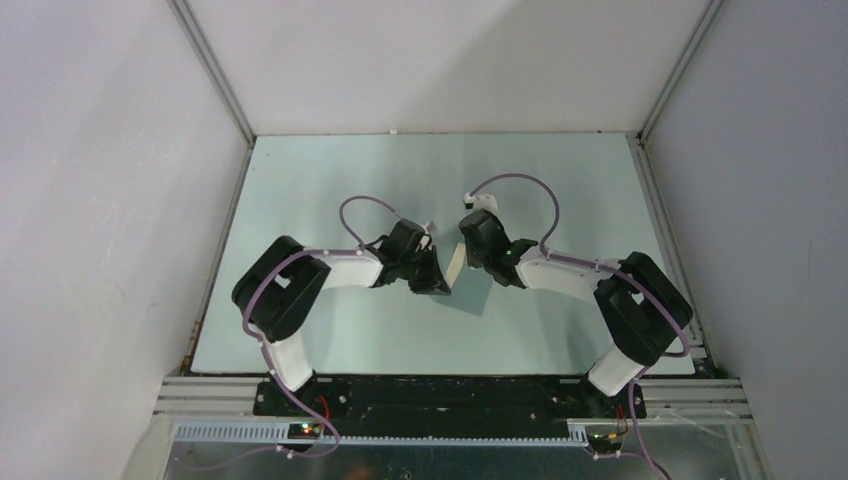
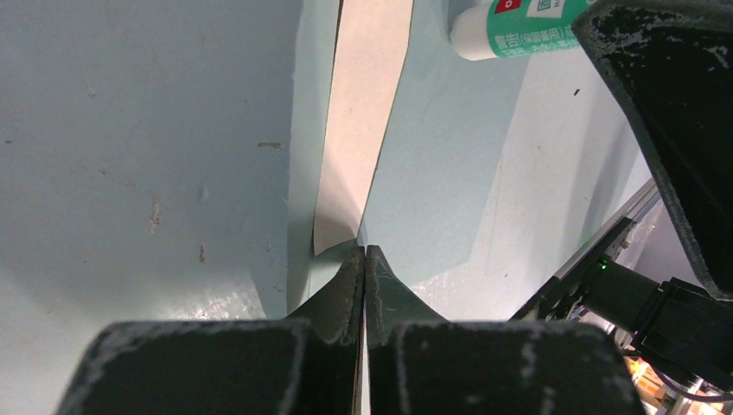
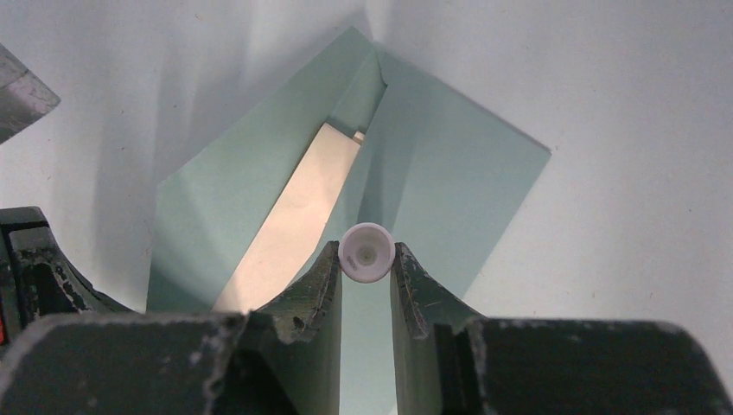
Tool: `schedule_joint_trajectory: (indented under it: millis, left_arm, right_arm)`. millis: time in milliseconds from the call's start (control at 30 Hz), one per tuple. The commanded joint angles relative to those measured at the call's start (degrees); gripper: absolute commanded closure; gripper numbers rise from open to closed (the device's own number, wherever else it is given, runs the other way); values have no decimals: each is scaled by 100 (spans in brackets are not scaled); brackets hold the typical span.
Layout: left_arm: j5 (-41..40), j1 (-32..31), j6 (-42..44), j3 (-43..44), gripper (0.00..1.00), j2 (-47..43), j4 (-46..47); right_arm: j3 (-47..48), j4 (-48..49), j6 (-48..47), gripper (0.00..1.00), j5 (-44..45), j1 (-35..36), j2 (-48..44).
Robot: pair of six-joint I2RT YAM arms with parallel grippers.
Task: Place the letter into the envelope and seal it
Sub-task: Paint the envelope at the center of the board.
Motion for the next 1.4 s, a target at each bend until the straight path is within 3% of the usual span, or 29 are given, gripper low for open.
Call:
schedule_joint_trajectory:
  millis: [0,400,600,900,1367]
  left_arm:
    - [-152,96,245,-57,99,72,-239]
    - [-112,109,267,7,99,124,-238]
    - [-96,108,260,45,99,165,-238]
    - [-85,110,271,61,99,168,-241]
    - [-106,117,298,42,99,148,-286]
  right_arm:
    - [-267,559,-86,100,306,17,-326]
    - [-1232,1555,-100,100,320,295,-820]
    - [-1561,1643,-47,100,367,578,-1300]
    - [-1634,1743,-7,100,416,937,-1159]
    - [-1557,2267,-285,100,575,210,-666]
